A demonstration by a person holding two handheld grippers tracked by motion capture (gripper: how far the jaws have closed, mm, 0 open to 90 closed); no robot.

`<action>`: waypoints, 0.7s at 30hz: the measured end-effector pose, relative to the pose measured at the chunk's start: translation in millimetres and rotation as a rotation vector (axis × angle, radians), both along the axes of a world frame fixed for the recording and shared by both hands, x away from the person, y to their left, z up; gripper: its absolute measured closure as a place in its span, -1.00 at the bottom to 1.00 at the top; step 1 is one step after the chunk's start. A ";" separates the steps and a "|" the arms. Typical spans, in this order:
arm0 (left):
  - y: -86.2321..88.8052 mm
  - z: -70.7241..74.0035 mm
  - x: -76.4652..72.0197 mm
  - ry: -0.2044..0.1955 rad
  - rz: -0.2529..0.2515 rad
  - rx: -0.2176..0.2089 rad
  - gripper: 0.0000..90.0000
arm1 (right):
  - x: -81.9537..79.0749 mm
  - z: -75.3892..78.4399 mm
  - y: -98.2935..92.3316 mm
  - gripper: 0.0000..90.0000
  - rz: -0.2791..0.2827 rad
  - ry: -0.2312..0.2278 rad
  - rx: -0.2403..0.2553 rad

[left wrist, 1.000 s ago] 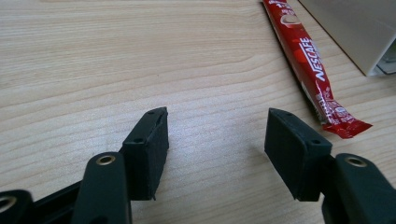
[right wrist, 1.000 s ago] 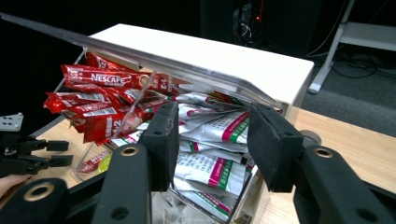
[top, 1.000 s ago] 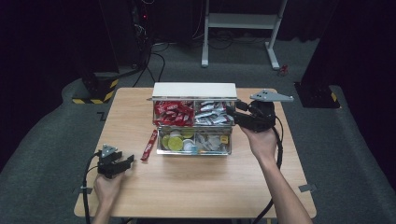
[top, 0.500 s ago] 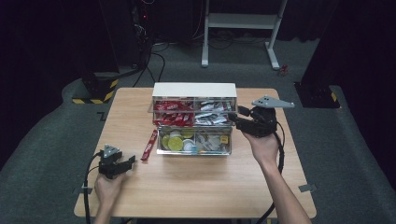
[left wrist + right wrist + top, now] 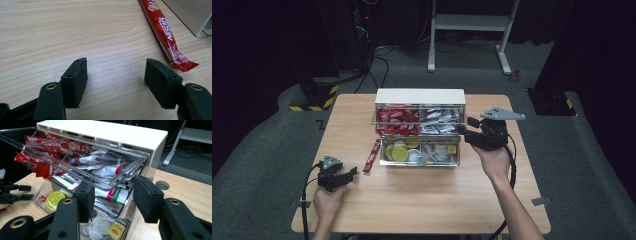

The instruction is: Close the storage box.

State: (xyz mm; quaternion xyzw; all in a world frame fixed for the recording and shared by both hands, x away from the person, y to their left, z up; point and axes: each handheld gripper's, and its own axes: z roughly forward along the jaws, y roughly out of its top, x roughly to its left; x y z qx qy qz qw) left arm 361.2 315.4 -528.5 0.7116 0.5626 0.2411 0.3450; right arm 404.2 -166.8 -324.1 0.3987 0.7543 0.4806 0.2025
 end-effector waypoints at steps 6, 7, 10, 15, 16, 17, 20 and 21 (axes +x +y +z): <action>0.2 0.1 0.0 0.000 -0.001 0.001 -0.21 | -1.8 -4.1 -4.5 0.10 0.005 0.004 0.001; 0.2 0.1 0.0 0.000 0.000 0.001 -0.21 | -1.8 -4.1 -4.5 0.10 0.005 0.004 0.001; 0.0 0.0 0.0 0.000 0.000 0.000 -0.21 | -3.6 -9.6 -11.7 0.08 0.000 0.010 0.010; 0.2 0.1 0.0 0.000 -0.001 0.002 -0.22 | -6.5 -15.0 -22.9 0.08 -0.013 0.010 0.028; 0.2 0.1 0.0 0.000 -0.001 0.002 -0.21 | -6.9 -15.9 -24.7 0.08 -0.015 0.010 0.035; 0.0 0.0 0.0 0.000 0.000 0.000 -0.22 | -7.5 -17.0 -27.7 0.08 -0.020 0.014 0.042; -0.1 0.0 0.0 0.000 0.000 0.001 -0.22 | -9.0 -19.2 -33.1 0.09 -0.029 0.009 0.052; -0.1 0.0 0.0 0.000 0.000 0.001 -0.22 | -9.9 -20.1 -37.1 0.09 -0.030 0.006 0.069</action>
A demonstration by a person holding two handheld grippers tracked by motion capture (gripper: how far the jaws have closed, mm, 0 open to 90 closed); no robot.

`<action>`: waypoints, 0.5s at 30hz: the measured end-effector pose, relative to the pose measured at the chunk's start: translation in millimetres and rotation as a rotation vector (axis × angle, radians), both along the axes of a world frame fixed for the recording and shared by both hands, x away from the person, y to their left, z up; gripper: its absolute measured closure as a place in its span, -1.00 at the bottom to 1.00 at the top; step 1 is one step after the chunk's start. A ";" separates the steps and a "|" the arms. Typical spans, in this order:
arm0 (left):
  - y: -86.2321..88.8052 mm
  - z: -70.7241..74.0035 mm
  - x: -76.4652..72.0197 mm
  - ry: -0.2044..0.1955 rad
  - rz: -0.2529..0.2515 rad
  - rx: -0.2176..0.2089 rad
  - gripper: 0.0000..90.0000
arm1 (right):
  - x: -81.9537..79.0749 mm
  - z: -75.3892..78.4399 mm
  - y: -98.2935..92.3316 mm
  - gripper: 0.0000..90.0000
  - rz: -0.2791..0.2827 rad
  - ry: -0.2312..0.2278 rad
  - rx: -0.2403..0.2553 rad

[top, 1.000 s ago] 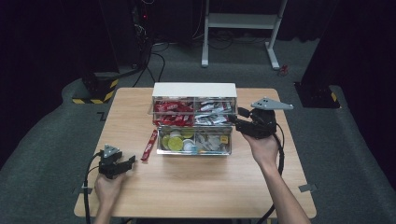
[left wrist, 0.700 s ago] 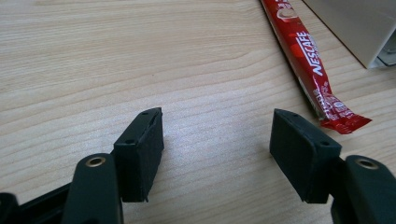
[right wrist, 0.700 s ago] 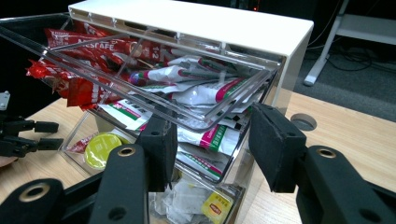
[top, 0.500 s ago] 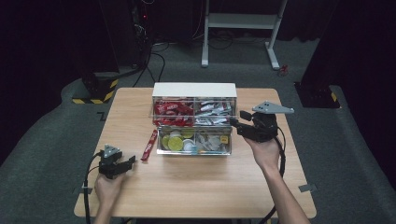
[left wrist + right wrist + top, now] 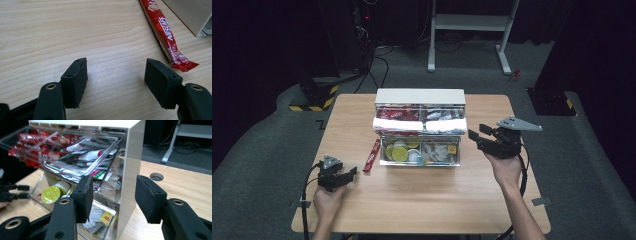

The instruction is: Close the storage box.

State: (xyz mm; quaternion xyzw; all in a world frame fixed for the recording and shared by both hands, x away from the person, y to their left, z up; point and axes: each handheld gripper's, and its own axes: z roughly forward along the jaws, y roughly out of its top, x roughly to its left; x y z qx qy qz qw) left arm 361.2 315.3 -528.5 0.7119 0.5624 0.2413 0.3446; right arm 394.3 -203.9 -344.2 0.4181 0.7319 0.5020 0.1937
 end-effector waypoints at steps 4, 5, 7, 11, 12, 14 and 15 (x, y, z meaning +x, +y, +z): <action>0.3 0.2 -0.1 0.003 -0.003 0.004 -0.22 | -2.6 -2.7 -10.5 0.09 -0.017 -0.014 0.027; 0.3 0.3 -0.1 0.003 -0.004 0.005 -0.22 | -3.0 -3.5 -13.3 0.09 -0.021 -0.013 0.029; 0.2 0.2 -0.1 0.003 -0.003 0.005 -0.22 | -3.6 -5.0 -18.3 0.09 -0.031 -0.012 0.035; -0.3 0.2 -0.1 0.002 -0.003 0.008 -0.22 | -6.1 -9.8 -27.4 0.09 -0.052 -0.021 0.058; -0.4 0.1 0.0 0.002 -0.004 0.009 -0.23 | -6.3 -11.8 -29.2 0.09 -0.056 -0.020 0.060; -0.4 0.1 -0.1 0.002 -0.004 0.010 -0.23 | -6.8 -16.4 -32.2 0.09 -0.065 -0.020 0.066; -0.5 0.2 -0.1 0.003 -0.004 0.010 -0.23 | -7.1 -18.4 -33.9 0.09 -0.069 -0.016 0.068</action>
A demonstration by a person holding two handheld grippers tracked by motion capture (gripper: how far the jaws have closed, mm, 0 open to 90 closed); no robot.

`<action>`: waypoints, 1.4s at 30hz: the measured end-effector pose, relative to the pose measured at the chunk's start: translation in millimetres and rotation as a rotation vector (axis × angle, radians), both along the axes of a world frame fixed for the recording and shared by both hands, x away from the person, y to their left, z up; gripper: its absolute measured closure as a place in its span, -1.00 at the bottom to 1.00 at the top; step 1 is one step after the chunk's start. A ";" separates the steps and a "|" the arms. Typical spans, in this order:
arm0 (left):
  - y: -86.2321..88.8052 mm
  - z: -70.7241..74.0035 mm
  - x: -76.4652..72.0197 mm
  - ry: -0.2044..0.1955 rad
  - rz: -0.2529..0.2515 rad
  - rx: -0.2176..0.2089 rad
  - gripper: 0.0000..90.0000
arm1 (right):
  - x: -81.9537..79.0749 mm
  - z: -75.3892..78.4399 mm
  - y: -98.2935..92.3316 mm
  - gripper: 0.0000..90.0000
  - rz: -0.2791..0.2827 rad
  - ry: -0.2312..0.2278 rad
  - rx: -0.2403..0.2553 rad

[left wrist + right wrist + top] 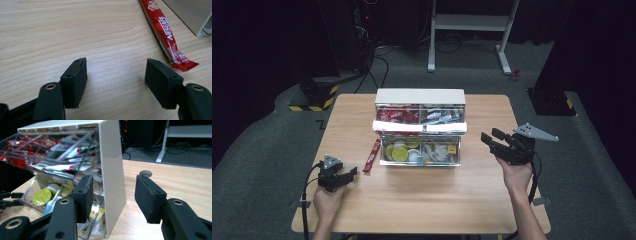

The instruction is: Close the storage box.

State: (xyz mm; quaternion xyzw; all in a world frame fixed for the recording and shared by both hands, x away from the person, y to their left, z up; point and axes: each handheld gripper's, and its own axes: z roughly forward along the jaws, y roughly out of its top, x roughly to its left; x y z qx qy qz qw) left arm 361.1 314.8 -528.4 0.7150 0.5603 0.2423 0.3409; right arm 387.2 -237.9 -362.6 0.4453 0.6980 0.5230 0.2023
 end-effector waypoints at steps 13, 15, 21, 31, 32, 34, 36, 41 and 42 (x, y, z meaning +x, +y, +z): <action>-0.3 0.0 -0.1 0.001 -0.001 0.000 -0.24 | -16.5 -33.3 -24.5 0.10 -0.077 -0.001 0.044; -0.4 0.0 -0.1 0.002 -0.002 0.001 -0.24 | -17.9 -41.2 -27.3 0.10 -0.091 0.011 0.046; -0.7 0.0 -0.1 0.001 -0.002 0.005 -0.24 | -17.5 -62.4 -30.4 0.10 -0.113 0.042 0.046; -0.5 -0.1 0.0 0.001 -0.003 0.003 -0.24 | -13.6 -104.9 -30.0 0.09 -0.148 0.141 0.013; -0.6 -0.1 0.0 0.001 -0.003 0.005 -0.24 | -13.0 -107.5 -29.5 0.09 -0.152 0.145 0.004; -0.7 0.0 0.0 0.002 -0.005 0.006 -0.25 | -11.5 -112.2 -28.1 0.09 -0.158 0.155 -0.013; -1.2 -0.1 0.1 0.001 -0.003 0.005 -0.26 | -9.8 -116.2 -27.0 0.09 -0.165 0.162 -0.028; -1.7 -0.1 0.2 0.002 -0.002 0.005 -0.27 | -3.2 -123.2 -24.3 0.08 -0.174 0.178 -0.072; -1.7 0.0 0.2 0.002 -0.002 0.005 -0.27 | -1.9 -124.6 -23.4 0.08 -0.177 0.183 -0.080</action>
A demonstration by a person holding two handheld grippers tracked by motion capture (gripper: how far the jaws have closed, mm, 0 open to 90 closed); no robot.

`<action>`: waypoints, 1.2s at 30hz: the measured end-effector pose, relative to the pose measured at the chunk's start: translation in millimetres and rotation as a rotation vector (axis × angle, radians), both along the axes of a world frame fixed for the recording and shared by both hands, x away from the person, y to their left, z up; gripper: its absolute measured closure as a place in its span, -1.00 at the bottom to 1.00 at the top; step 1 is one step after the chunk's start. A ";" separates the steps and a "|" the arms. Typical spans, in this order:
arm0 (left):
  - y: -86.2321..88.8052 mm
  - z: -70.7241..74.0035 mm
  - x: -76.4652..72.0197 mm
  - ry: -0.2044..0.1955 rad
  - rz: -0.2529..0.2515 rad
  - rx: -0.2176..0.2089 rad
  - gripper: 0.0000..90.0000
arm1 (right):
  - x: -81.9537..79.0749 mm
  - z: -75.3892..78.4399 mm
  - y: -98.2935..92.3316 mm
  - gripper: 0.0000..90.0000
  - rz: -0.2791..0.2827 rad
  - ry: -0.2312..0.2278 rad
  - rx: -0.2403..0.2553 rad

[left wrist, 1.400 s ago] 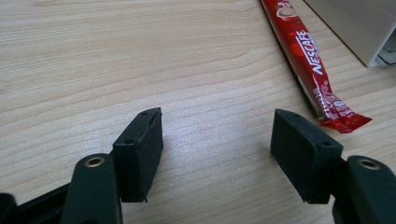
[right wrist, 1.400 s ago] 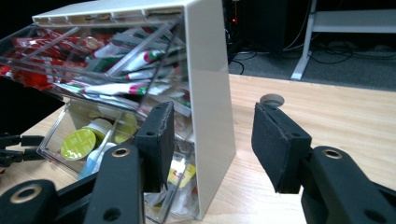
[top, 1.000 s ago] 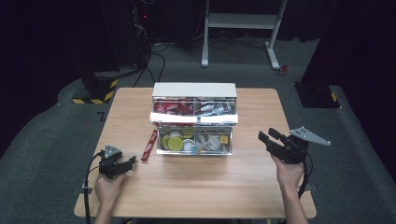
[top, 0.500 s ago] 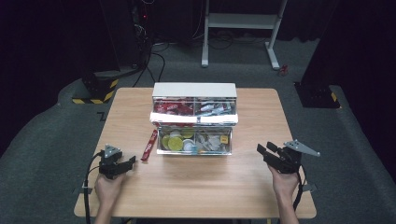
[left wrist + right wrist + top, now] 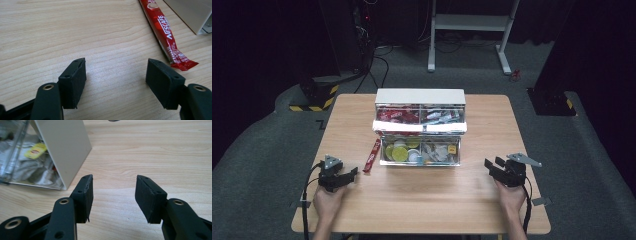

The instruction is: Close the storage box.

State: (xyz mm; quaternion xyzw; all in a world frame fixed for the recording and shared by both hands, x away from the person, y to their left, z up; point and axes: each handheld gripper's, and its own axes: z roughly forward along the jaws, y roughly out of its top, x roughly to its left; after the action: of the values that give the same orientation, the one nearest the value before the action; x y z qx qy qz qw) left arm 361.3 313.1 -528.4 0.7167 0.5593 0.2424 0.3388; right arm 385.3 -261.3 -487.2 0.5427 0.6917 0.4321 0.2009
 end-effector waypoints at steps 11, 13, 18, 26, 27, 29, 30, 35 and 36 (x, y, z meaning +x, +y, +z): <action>-0.3 0.0 0.1 -0.001 -0.001 0.006 -0.27 | 14.1 -15.9 7.9 0.06 -0.022 0.044 -0.069; -0.2 0.0 0.2 -0.002 -0.002 0.007 -0.28 | 16.3 -19.0 9.3 0.04 -0.021 0.048 -0.086; -0.1 0.0 0.2 -0.001 -0.005 0.011 -0.28 | 20.5 -27.3 13.6 0.00 -0.025 0.067 -0.135; -1.4 0.0 0.2 0.001 -0.006 0.019 -0.29 | 24.4 -34.5 19.5 -0.04 -0.034 0.081 -0.183; -1.5 0.0 0.1 0.001 -0.007 0.022 -0.29 | 24.5 -34.6 19.8 -0.04 -0.033 0.080 -0.186; -2.2 -0.1 0.2 0.000 -0.004 0.023 -0.29 | 25.1 -34.9 20.5 -0.06 -0.029 0.086 -0.202; -2.9 -0.3 0.2 -0.002 -0.002 0.026 -0.28 | 24.7 -35.0 21.4 -0.06 -0.033 0.085 -0.213; -3.2 -0.4 0.6 -0.005 -0.005 0.030 -0.29 | 22.5 -35.2 24.8 -0.13 -0.043 0.084 -0.250; -3.2 -0.4 0.7 -0.005 -0.006 0.031 -0.29 | 22.4 -35.4 25.2 -0.15 -0.048 0.083 -0.250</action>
State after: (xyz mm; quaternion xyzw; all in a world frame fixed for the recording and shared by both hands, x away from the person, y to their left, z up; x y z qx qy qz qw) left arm 362.0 309.9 -528.9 0.7230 0.5524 0.2517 0.3298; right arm 407.7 -236.1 -522.6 0.5473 0.7346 0.3148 0.2483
